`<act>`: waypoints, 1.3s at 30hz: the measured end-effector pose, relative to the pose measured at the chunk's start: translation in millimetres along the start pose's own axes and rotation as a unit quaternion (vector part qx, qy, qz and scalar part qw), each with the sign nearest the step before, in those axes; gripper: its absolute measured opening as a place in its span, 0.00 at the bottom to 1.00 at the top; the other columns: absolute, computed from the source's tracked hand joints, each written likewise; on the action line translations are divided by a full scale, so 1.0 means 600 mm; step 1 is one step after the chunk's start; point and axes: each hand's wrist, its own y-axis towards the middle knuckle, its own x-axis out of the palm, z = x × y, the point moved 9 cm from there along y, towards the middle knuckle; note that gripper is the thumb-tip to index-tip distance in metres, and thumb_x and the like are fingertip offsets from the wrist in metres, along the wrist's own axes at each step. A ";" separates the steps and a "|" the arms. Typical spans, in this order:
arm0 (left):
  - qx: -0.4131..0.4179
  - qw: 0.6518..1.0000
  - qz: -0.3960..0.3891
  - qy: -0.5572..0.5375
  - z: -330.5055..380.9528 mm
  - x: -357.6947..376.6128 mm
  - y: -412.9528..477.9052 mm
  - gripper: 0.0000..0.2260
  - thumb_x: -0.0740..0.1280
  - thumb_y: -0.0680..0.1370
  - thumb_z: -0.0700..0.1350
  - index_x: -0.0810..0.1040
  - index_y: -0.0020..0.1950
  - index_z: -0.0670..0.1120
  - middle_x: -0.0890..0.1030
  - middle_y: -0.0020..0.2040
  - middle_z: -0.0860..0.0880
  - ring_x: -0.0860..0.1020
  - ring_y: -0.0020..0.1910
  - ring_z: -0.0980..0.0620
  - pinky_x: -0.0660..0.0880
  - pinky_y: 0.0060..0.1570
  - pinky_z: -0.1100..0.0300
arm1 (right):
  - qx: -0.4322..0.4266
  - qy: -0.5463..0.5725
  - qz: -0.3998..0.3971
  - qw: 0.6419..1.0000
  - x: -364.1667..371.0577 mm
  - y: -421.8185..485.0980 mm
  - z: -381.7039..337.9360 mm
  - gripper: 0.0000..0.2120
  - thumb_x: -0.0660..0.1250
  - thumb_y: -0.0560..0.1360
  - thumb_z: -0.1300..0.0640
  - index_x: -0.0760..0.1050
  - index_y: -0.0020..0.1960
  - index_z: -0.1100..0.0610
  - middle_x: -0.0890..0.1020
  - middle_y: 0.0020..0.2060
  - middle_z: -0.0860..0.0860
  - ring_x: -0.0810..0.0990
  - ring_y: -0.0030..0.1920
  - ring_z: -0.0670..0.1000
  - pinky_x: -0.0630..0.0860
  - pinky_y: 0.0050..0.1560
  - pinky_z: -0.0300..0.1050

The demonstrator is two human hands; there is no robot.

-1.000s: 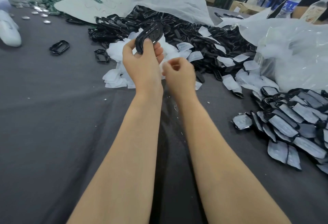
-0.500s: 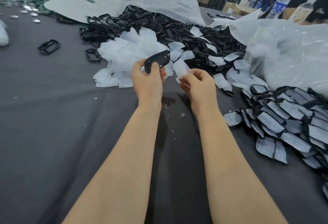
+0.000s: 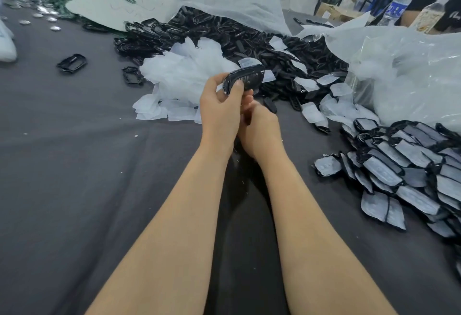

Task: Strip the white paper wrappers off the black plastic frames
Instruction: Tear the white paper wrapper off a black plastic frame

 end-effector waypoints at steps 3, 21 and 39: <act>-0.042 0.998 0.015 0.033 -0.024 -0.008 0.003 0.05 0.63 0.79 0.38 0.73 0.50 0.48 0.81 0.37 0.49 0.79 0.31 0.57 0.76 0.33 0.64 | 0.050 0.135 0.080 0.986 -0.033 -0.002 0.031 0.05 0.61 0.76 0.64 0.72 0.48 0.56 0.79 0.42 0.51 0.76 0.44 0.50 0.68 0.43 0.35; -0.001 0.994 0.078 0.076 -0.007 -0.037 0.002 0.06 0.61 0.80 0.37 0.71 0.53 0.47 0.78 0.36 0.50 0.78 0.32 0.57 0.80 0.41 0.61 | 0.162 0.591 0.118 0.781 -0.051 -0.016 0.078 0.07 0.65 0.77 0.66 0.75 0.44 0.55 0.79 0.36 0.49 0.80 0.32 0.42 0.77 0.35 0.33; 0.015 0.983 -0.083 0.161 -0.020 0.018 0.008 0.12 0.59 0.81 0.36 0.75 0.63 0.41 0.81 0.42 0.44 0.80 0.32 0.60 0.78 0.39 0.66 | 0.042 0.315 0.206 0.926 -0.095 -0.018 0.048 0.10 0.67 0.76 0.62 0.73 0.40 0.48 0.80 0.38 0.49 0.81 0.45 0.53 0.79 0.53 0.53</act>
